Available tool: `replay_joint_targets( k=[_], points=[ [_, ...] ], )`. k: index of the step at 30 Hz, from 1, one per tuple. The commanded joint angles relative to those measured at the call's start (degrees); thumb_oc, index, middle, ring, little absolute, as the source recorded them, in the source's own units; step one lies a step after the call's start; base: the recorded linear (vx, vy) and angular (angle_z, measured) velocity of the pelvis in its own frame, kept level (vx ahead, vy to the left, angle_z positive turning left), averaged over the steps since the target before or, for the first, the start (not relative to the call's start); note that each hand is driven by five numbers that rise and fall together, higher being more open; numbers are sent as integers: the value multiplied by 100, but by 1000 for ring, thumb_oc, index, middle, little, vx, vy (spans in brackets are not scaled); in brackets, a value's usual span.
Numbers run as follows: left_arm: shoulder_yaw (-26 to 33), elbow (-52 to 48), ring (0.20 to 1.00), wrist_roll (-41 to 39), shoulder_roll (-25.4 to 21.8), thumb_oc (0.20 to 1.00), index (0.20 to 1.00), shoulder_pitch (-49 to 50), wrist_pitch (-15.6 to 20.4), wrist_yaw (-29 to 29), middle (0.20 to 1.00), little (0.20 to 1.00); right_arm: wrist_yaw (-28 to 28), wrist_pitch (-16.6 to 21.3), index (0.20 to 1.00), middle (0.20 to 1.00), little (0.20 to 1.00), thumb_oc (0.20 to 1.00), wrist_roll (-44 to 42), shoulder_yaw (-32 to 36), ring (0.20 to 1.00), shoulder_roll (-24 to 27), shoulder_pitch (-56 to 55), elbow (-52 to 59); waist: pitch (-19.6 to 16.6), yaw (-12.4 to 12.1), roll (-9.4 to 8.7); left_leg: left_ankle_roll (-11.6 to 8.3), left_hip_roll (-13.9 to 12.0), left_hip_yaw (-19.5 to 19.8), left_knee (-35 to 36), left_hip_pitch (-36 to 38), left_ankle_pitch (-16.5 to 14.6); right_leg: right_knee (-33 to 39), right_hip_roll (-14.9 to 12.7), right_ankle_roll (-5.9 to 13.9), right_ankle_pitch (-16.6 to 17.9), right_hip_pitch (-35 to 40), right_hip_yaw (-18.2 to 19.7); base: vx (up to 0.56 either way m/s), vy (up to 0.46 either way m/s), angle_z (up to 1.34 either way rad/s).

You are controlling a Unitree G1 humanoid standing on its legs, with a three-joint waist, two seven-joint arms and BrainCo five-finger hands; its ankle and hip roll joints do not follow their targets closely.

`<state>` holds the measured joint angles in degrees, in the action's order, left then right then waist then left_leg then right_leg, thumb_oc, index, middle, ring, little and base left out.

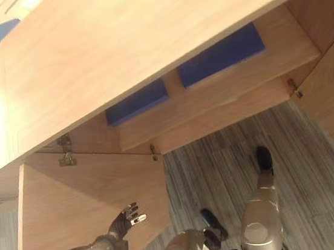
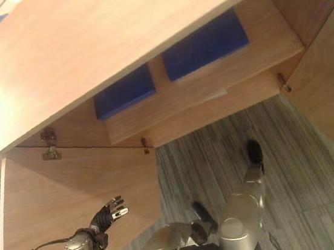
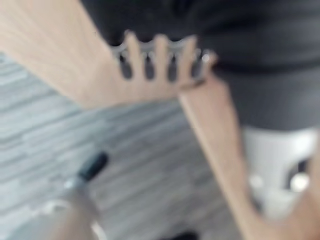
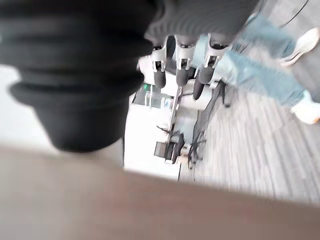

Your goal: Put the empty folder in the office cabinet

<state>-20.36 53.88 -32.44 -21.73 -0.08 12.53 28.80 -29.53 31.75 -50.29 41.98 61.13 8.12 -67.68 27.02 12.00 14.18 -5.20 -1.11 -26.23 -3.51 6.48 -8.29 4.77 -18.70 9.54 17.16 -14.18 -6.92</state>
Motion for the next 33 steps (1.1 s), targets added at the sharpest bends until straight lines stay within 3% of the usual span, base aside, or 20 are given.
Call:
replay_joint_targets(
  k=[1, 3, 5, 6, 8, 11, 19, 20, 24, 28, 33],
  points=[
    [86, 200, 1000, -112, -481, 1000, 1000, 321, 214, 66, 1000, 1000, 956, 0, 1000, 1000, 1000, 1000, -281, -362, 1000, -113, -71, 72, -497, -103, -466, 317, -461, 505, -1029, -349, -877, -27, -442, 482, -650, -220, -26, -54, -8, -10],
    [219, 205, 1000, -85, -564, 1000, 1000, 283, 247, 114, 1000, 1000, 2036, -267, 1000, 1000, 1000, 1000, -220, -557, 1000, -109, -95, 203, -443, -80, -533, 338, -464, 487, -1056, -385, -922, -31, -414, 468, -623, -265, -6, -92, -21, -9],
    [260, 217, 1000, -67, -582, 1000, 1000, 290, 267, 130, 1000, 1000, 2282, -302, 1000, 1000, 1000, 1000, -283, -631, 1000, -112, -77, 265, -429, -69, -559, 347, -462, 484, -1064, -388, -934, -33, -404, 464, -621, -272, 1, -61, -13, -4],
    [361, 326, 1000, -70, -592, 1000, 1000, 290, 355, 187, 1000, 1000, 2898, -348, 1000, 1000, 1000, 1000, -480, -807, 1000, -143, -43, 430, -425, -54, -625, 367, -468, 480, -1097, -399, -977, -38, -367, 450, -628, -276, 10, -75, -18, -7],
    [490, 418, 1000, -46, -587, 1000, 1000, 291, 410, 242, 1000, 1000, 3585, -406, 1000, 1000, 1000, 1000, -570, -943, 1000, -232, -58, 662, -436, -32, -693, 378, -479, 471, -1110, -404, -1002, -43, -327, 445, -632, -281, 18, -62, -2, -11],
    [731, 458, 1000, -51, -578, 1000, 1000, 346, 426, 306, 1000, 1000, 4318, -551, 1000, 1000, 1000, 1000, -416, -1313, 1000, -506, -91, 1244, -472, -13, -829, 422, -484, 455, -1113, -334, -1053, -52, -269, 421, -624, -234, 16, -27, 11, -6],
    [1027, 398, 1000, -35, -444, 1000, 1000, 437, 468, 292, 1000, 1000, 5052, -600, 1000, 1000, 1000, 1000, -69, -1679, 1000, -1192, -320, 1891, -620, -66, -1161, 485, -556, 463, -1363, -217, -1217, -101, -203, 382, -598, -73, -66, -65, 35, -4],
    [1074, 363, 1000, -11, -423, 1000, 1000, 471, 454, 281, 1000, 1000, 5185, -715, 1000, 1000, 1000, 1000, 44, -1789, 1000, -1408, -393, 2067, -660, -107, -1285, 515, -573, 512, -1524, -218, -1304, -81, -177, 373, -596, 6, -93, -102, 32, 8],
    [1123, 242, 1000, 147, -335, 1000, 1000, 504, 396, 231, 1000, 1000, 5362, -949, 1000, 1000, 1000, 1000, 99, -2031, 1000, -1808, -473, 2408, -711, -226, -1466, 578, -591, 633, -1798, -275, -1425, -39, -150, 360, -587, 117, -144, -116, 61, 9],
    [1100, 181, 1000, 282, -280, 1000, 1000, 485, 398, 226, 1000, 1000, 5295, -1072, 1000, 1000, 1000, 1000, 285, -2167, 1000, -2020, -449, 2618, -718, -333, -1541, 628, -558, 735, -1984, -334, -1506, -7, -182, 359, -598, 167, -189, -121, 107, 7],
    [927, 31, 1000, 483, -329, 1000, 1000, 363, 405, 210, 1000, 1000, 4782, -1285, 1000, 1000, 1000, 1000, 474, -2417, 1000, -2081, -145, 2716, -602, -573, -1561, 740, -375, 935, -2345, -485, -1659, 23, -341, 364, -590, 219, -308, -148, 197, 22]
  ],
)
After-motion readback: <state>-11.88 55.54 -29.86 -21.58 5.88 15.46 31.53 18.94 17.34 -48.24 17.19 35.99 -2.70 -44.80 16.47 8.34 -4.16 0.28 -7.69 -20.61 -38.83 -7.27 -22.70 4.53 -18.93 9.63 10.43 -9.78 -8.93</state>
